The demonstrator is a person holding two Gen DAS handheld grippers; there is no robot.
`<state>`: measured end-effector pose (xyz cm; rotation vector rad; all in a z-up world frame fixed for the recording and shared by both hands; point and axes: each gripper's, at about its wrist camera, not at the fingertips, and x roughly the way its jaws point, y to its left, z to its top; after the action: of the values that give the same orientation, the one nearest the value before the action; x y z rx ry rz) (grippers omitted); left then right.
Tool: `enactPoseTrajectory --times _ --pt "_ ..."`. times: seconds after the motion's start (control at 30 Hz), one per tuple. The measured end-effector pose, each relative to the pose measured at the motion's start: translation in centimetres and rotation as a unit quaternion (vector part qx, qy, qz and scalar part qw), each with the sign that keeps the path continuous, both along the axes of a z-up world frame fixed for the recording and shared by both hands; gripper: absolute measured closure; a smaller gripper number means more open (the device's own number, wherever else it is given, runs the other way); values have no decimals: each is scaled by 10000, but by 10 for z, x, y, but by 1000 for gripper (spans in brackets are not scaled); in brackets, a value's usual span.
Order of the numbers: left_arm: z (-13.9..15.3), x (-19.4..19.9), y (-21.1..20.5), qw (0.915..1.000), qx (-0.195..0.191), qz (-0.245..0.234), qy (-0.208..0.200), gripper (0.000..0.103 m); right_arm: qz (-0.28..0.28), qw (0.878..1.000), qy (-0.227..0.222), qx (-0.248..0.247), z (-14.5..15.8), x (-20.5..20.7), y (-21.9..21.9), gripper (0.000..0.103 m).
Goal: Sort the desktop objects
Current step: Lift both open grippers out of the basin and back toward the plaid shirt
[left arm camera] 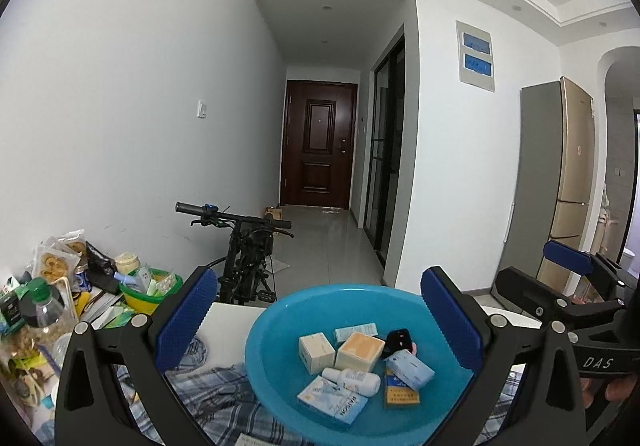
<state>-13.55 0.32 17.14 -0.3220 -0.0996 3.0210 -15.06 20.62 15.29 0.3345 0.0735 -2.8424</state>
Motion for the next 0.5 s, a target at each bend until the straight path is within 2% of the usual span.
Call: enactPoseTrajectory --times 0.27,0.5 --pt "-3 46 2 9999 51 -105 -83 0 -26 9997 36 -237 3 39 7 0" --pt "-3 76 3 9999 39 -151 6 0 6 9998 173 -133 3 68 3 0"
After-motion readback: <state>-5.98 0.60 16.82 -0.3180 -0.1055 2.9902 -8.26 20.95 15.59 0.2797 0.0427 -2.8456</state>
